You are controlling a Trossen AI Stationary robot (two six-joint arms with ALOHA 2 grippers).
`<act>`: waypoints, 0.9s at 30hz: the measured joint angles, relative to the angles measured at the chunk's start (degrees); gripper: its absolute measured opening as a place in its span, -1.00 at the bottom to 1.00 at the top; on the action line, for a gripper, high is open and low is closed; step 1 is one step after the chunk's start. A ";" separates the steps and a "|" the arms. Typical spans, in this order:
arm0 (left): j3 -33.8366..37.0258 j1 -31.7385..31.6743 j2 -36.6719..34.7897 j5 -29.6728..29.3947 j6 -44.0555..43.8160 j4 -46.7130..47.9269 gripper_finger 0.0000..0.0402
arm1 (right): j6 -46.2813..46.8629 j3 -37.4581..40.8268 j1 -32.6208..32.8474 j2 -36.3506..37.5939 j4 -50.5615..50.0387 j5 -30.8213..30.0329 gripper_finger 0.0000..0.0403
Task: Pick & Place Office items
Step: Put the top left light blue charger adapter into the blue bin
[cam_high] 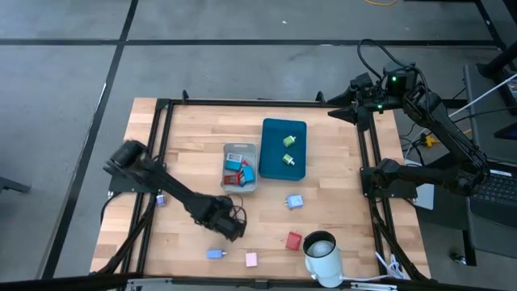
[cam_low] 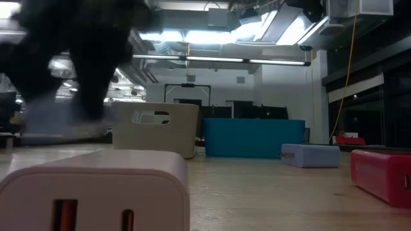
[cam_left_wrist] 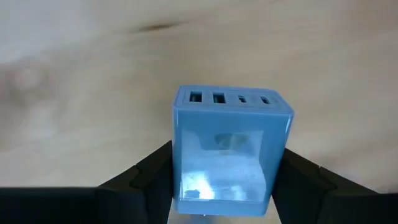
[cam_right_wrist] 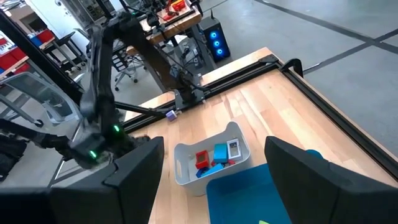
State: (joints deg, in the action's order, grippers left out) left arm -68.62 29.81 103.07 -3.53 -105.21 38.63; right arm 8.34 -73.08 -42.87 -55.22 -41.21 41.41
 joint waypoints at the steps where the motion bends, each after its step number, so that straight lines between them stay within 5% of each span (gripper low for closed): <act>1: -0.60 0.29 -1.71 -1.61 -0.04 -1.17 0.02 | 0.01 0.00 -0.01 -0.02 -0.02 -0.01 0.41; 7: -2.14 1.73 -12.78 -16.63 3.63 -3.86 0.02 | -0.45 -0.01 -0.01 -0.02 -0.09 -0.01 0.41; 17: -2.15 -2.09 -23.25 -47.91 28.30 -4.86 0.02 | -0.63 -0.01 0.00 -0.11 0.02 -0.02 0.41; 22: -2.08 -9.20 -23.52 -48.11 40.79 -8.19 0.02 | -0.37 -0.02 0.00 -0.75 0.03 -0.02 0.41; 27: -2.06 -18.51 -21.05 -36.93 56.55 -18.19 0.02 | -0.35 -0.02 0.00 -2.16 0.03 -0.02 0.41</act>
State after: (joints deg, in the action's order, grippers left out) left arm -70.67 11.29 82.02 -40.46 -48.65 20.44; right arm 7.99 -73.10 -42.87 -57.38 -41.18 41.39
